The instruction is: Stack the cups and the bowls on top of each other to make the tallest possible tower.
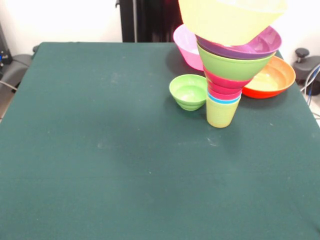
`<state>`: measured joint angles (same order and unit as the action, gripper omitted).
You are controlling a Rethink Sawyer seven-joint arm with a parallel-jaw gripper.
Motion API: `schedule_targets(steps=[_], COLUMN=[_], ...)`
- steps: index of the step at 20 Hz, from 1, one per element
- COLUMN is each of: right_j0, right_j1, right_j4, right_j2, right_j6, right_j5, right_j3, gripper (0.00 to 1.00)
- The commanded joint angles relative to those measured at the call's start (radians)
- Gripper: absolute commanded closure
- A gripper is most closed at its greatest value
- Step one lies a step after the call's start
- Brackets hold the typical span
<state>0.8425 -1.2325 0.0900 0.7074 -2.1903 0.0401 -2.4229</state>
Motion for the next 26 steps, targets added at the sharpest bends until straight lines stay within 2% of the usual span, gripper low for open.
schedule_targets(steps=[1, 26], right_j0=[-0.044, -0.076], right_j1=[0.005, 0.014], right_j4=[0.045, 0.025], right_j2=[0.034, 0.05], right_j6=[-0.257, -0.345], right_j5=[-0.042, -0.112], right_j3=[-0.073, -0.104], gripper=[1.0, 1.0])
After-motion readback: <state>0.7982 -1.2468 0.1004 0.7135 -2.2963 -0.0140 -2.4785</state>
